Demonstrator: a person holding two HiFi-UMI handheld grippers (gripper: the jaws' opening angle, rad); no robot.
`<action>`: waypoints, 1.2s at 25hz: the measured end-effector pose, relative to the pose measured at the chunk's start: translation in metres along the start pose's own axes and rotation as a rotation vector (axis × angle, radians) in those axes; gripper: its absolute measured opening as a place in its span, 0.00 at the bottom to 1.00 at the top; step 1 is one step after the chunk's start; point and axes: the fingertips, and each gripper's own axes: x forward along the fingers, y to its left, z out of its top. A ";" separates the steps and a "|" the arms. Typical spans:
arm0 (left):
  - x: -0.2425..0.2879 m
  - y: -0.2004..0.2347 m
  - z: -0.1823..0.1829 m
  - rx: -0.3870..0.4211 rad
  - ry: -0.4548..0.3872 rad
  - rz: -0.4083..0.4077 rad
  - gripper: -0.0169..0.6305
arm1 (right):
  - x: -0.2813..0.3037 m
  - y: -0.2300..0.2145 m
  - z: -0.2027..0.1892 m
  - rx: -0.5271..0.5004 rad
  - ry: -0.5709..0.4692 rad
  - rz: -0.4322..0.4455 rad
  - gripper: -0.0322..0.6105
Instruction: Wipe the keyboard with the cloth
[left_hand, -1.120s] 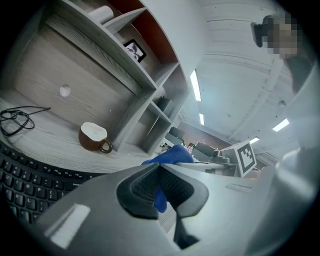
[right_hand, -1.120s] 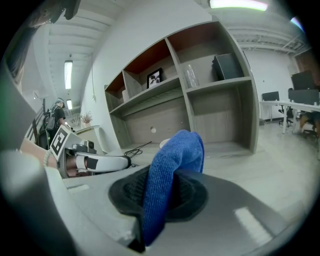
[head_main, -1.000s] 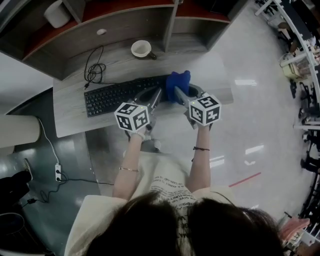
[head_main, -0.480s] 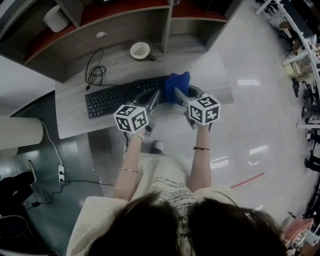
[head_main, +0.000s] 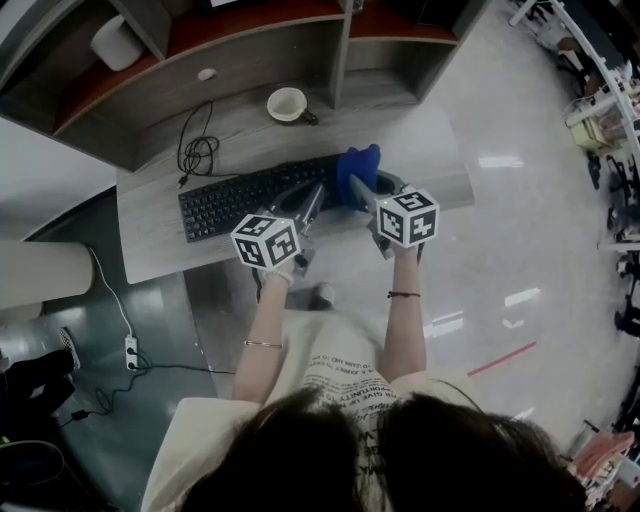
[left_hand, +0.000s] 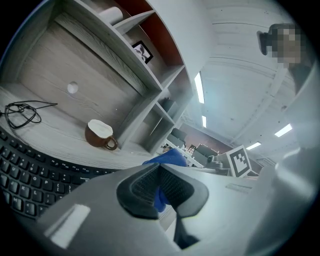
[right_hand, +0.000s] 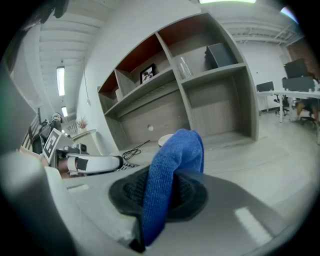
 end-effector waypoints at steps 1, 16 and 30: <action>-0.001 0.001 0.000 -0.002 0.001 -0.002 0.01 | 0.002 0.001 -0.001 0.007 -0.001 0.000 0.14; -0.036 0.025 0.003 -0.022 0.020 -0.009 0.01 | 0.024 0.022 -0.009 0.069 -0.008 -0.047 0.14; -0.067 0.036 0.009 -0.022 0.016 -0.003 0.01 | 0.033 0.042 -0.012 0.089 -0.016 -0.074 0.14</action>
